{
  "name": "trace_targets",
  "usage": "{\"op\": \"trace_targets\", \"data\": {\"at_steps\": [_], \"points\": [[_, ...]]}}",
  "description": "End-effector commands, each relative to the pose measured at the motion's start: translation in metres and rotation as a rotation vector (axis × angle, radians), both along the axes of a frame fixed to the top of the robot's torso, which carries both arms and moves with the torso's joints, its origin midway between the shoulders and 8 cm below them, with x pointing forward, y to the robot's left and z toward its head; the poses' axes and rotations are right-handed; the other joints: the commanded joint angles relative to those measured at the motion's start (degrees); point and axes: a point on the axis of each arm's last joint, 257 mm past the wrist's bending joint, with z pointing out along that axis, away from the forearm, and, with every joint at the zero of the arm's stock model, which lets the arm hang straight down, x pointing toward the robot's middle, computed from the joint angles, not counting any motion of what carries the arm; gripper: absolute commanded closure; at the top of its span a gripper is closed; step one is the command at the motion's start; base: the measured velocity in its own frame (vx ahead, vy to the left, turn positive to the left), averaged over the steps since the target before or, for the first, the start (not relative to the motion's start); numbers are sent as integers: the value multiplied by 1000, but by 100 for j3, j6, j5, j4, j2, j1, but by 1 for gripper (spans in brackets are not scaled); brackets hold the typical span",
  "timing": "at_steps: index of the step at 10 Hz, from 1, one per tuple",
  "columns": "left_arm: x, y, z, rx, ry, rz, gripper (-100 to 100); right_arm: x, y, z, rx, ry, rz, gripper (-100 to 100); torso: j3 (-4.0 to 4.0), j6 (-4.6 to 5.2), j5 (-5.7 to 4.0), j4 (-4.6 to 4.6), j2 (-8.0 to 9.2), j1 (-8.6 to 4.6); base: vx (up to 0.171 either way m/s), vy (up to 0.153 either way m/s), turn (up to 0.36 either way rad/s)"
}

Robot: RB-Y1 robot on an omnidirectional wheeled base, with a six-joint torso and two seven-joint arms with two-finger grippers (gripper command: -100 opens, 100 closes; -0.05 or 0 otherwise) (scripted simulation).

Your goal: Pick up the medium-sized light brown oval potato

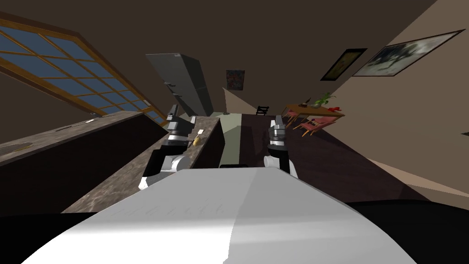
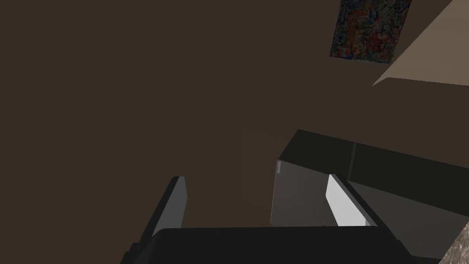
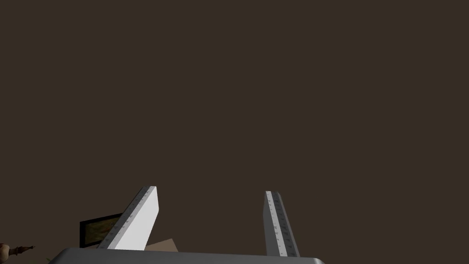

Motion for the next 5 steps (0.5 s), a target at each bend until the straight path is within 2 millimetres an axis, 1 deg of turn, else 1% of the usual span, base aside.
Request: {"op": "trace_targets", "data": {"at_steps": [1,4,5], "points": [[4,0,-8,-5,42,-9,-100,0,0,0,0,0,0,0,0,0,0,0,0,0,66,-33,50],[13,2,-19,-28,120,-47,-100,0,0,0,0,0,0,0,2,2,0,0,5,1,76,-31,80],[15,3,-25,-27,148,-45,-100,0,0,0,0,0,0,0,0,0,0,0,1,3,67,-23,52]]}}
